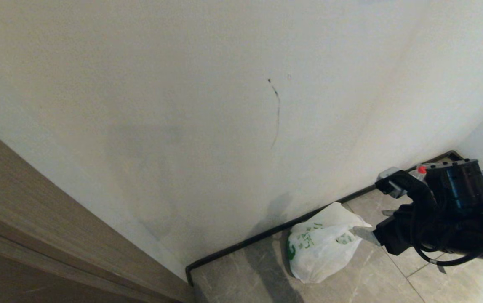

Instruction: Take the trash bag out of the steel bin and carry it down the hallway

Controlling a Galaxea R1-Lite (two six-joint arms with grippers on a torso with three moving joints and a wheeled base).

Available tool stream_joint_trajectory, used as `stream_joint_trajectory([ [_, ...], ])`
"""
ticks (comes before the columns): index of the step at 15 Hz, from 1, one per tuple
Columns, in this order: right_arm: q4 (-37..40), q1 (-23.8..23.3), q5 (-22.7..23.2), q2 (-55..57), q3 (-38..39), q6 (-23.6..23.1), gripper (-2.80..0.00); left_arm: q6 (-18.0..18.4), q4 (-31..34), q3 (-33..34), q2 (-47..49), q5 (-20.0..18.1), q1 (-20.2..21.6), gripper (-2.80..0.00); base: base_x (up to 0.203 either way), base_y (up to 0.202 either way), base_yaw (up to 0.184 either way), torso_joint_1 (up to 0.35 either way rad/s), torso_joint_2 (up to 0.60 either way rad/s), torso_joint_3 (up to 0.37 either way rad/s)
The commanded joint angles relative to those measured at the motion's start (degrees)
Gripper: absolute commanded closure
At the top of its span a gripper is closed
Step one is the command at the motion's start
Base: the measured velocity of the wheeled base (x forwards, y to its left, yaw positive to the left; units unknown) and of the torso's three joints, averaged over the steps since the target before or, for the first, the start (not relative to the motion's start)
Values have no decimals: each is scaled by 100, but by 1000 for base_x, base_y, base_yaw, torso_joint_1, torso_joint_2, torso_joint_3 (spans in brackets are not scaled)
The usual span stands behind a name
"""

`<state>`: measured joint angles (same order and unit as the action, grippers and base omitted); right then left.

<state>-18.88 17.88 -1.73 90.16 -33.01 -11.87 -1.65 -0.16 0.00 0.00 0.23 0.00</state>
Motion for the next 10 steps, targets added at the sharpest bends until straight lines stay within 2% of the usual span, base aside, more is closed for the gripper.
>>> stream_joint_trajectory([
  [1,7,5,-52,-471,140,-20,0,-2,-2,9,0,4,0,0,0,0,0,0,0,0],
  [3,27,3,-250,-780,358,-17,0,-2,-2,9,0,4,0,0,0,0,0,0,0,0],
  [10,41,-13,-283,-1882,1072,-18,0,-2,-2,7,0,4,0,0,0,0,0,0,0,0],
])
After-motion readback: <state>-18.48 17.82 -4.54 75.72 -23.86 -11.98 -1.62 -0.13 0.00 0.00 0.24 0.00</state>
